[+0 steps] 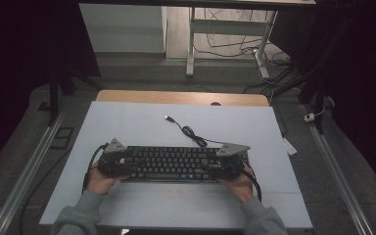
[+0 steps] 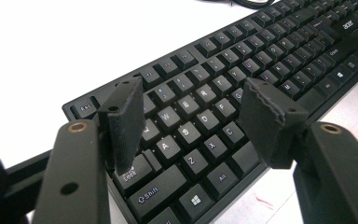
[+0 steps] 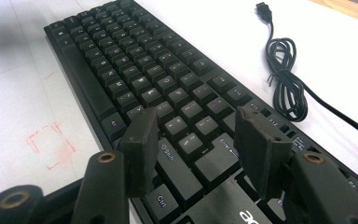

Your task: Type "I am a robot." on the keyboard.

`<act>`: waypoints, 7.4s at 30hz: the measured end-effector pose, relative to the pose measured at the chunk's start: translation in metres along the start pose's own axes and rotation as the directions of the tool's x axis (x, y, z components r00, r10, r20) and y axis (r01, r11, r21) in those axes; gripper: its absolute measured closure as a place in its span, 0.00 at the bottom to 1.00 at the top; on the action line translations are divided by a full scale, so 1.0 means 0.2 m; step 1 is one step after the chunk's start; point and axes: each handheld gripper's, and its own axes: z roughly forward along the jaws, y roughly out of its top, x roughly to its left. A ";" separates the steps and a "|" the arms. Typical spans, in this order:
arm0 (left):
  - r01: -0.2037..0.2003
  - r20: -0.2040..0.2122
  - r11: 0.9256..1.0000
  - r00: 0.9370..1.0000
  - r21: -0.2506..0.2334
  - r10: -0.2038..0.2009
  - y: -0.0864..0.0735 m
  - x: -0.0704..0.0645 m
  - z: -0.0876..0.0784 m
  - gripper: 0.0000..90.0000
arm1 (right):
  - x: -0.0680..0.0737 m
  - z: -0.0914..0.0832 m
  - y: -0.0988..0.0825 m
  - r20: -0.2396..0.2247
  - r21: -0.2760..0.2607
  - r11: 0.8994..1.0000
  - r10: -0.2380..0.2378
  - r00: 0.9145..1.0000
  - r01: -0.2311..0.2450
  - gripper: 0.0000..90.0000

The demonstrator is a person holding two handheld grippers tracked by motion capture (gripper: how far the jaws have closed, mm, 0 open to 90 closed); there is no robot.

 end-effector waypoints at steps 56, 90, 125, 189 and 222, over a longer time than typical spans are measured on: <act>-0.034 -0.006 0.998 0.999 0.043 0.035 0.00 -0.03 0.04 0.38 | 0.22 0.32 0.18 -0.150 0.061 0.996 -0.052 0.987 0.062 0.99; -0.041 -0.009 0.998 0.999 0.048 0.042 0.00 -0.03 0.04 0.38 | 0.24 0.44 0.16 -0.125 0.134 0.988 -0.059 0.990 0.076 0.99; -0.043 -0.026 0.999 0.999 0.021 0.043 0.00 -0.02 0.02 0.38 | 0.07 0.12 0.10 -0.053 0.020 1.000 -0.004 0.999 0.005 0.64; -0.197 0.150 0.973 0.972 0.118 0.179 0.00 -0.27 0.16 0.98 | -0.01 0.03 0.02 -0.014 0.043 0.999 -0.002 1.000 0.003 0.58; -0.205 0.132 0.967 0.974 0.151 0.186 -0.03 -0.28 0.25 0.98 | 0.00 0.04 0.02 -0.012 0.052 0.999 -0.004 1.000 0.005 0.58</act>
